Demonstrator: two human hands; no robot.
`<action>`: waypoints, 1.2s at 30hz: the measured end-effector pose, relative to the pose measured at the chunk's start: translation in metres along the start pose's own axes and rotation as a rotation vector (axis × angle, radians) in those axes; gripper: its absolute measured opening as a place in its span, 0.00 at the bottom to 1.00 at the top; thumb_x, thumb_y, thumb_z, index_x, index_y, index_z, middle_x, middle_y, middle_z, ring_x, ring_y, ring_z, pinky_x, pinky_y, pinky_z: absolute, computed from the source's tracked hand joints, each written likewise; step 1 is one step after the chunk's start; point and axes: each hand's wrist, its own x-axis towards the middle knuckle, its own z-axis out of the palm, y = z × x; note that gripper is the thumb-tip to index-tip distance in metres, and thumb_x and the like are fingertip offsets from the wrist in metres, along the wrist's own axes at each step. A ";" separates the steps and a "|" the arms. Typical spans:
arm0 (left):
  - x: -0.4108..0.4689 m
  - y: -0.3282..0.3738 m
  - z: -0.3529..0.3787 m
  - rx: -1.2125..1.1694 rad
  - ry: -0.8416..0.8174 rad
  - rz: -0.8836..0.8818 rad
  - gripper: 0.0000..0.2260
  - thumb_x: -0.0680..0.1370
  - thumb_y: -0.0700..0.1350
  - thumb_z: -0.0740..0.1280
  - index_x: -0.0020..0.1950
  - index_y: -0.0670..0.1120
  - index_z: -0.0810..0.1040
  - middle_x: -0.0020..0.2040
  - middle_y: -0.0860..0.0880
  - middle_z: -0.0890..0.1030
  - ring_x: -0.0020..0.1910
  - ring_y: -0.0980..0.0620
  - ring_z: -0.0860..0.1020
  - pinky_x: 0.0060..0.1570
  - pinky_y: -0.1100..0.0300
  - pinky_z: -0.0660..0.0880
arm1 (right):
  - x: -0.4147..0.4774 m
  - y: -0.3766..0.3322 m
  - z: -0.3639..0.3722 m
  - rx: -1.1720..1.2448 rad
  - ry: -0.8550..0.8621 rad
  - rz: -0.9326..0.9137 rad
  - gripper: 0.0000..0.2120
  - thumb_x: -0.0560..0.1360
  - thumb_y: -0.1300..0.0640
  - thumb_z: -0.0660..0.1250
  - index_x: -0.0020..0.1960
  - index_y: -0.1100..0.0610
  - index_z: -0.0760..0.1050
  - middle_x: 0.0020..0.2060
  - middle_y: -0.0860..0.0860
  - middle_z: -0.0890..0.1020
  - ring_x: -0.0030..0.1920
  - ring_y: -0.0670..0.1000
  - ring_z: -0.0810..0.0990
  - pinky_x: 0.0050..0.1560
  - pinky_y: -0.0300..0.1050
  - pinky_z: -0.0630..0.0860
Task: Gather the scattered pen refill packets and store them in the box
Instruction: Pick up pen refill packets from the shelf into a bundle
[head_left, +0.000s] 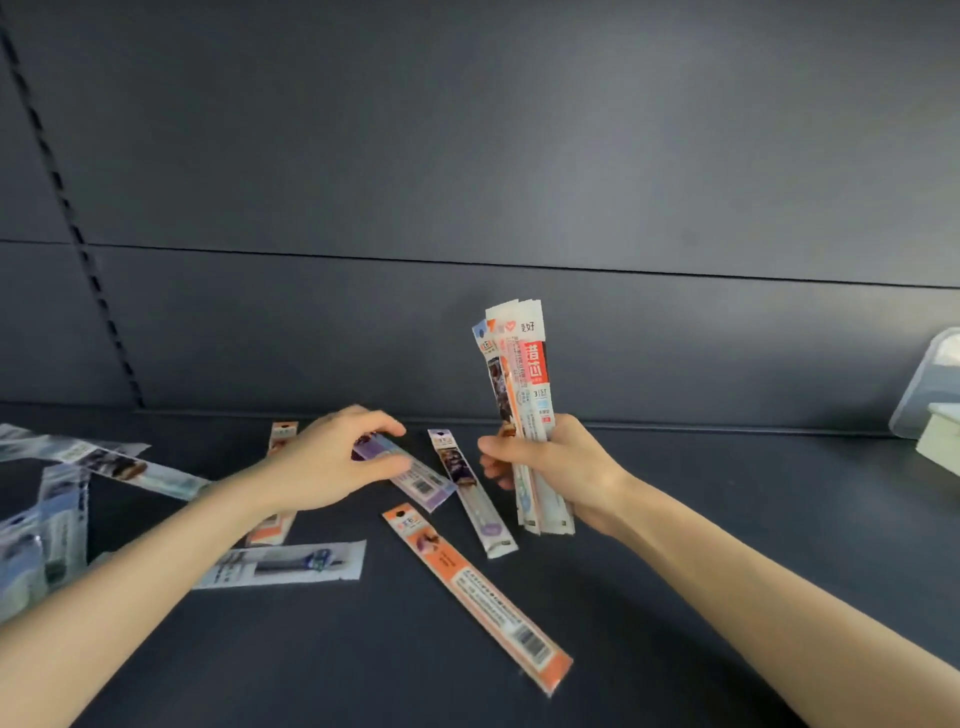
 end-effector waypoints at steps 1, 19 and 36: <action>0.002 -0.006 0.000 0.082 -0.039 0.008 0.19 0.75 0.57 0.65 0.65 0.55 0.72 0.64 0.54 0.72 0.65 0.53 0.69 0.63 0.56 0.66 | 0.005 -0.002 0.005 -0.057 0.024 0.016 0.09 0.73 0.59 0.70 0.49 0.64 0.77 0.38 0.51 0.82 0.41 0.47 0.81 0.47 0.43 0.79; -0.004 -0.008 0.011 -0.109 0.030 0.011 0.25 0.69 0.55 0.73 0.63 0.50 0.71 0.65 0.51 0.69 0.57 0.54 0.74 0.50 0.60 0.75 | 0.033 -0.006 0.037 -0.694 0.133 0.233 0.18 0.61 0.58 0.79 0.48 0.57 0.77 0.43 0.52 0.83 0.44 0.52 0.82 0.46 0.44 0.79; 0.005 -0.002 0.005 -0.545 0.146 -0.243 0.20 0.68 0.37 0.74 0.60 0.41 0.77 0.46 0.47 0.83 0.44 0.51 0.81 0.44 0.60 0.76 | 0.024 -0.007 0.046 0.076 0.213 0.059 0.12 0.72 0.69 0.67 0.37 0.57 0.69 0.36 0.52 0.79 0.43 0.52 0.81 0.46 0.49 0.77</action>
